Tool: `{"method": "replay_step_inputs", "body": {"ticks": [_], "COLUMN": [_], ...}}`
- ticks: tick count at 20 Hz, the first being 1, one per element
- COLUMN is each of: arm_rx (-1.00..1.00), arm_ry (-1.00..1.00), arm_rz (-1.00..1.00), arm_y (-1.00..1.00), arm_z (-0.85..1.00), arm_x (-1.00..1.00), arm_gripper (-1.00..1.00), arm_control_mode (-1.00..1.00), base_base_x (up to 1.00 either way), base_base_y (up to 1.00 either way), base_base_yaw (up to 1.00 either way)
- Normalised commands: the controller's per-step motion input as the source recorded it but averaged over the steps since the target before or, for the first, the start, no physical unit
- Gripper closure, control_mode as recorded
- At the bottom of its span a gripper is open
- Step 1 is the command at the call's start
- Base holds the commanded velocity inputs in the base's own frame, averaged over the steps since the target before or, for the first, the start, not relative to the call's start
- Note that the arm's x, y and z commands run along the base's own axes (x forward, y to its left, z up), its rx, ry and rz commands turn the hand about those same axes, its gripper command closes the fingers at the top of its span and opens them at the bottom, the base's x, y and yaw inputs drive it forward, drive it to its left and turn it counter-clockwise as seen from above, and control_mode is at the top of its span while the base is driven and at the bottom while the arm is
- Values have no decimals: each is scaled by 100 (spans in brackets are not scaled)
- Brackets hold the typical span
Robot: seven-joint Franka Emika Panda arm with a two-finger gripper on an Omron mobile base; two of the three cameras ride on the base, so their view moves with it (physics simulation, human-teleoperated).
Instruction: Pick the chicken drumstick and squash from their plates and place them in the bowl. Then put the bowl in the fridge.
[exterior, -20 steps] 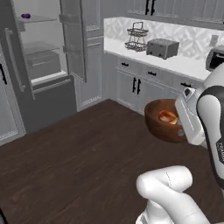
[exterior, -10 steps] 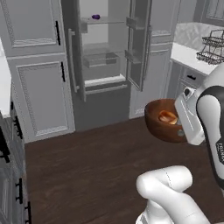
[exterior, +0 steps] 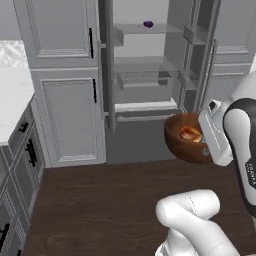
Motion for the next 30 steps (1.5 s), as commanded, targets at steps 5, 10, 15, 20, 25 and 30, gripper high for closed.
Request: {"method": "replay_step_inputs", "body": {"ticks": [5, 10, 15, 20, 25, 30], "arm_rx": [0, 0, 0, 0, 0, 0], "arm_ry": [0, 0, 0, 0, 0, 0], "arm_rz": [0, 0, 0, 0, 0, 0], "arm_y": [0, 0, 0, 0, 0, 0], "arm_z": [0, 0, 0, 0, 0, 0], "arm_x": [0, 0, 0, 0, 0, 0], "arm_gripper": [100, 100, 100, 100, 100, 100], "arm_control_mode": [100, 100, 100, 100, 100, 100], "base_base_x": [99, 100, 100, 100, 100, 70], "base_base_y": [-73, -20, 0, 0, 0, 10], "base_base_yaw": [18, 0, -5, -6, -13, -19]}}
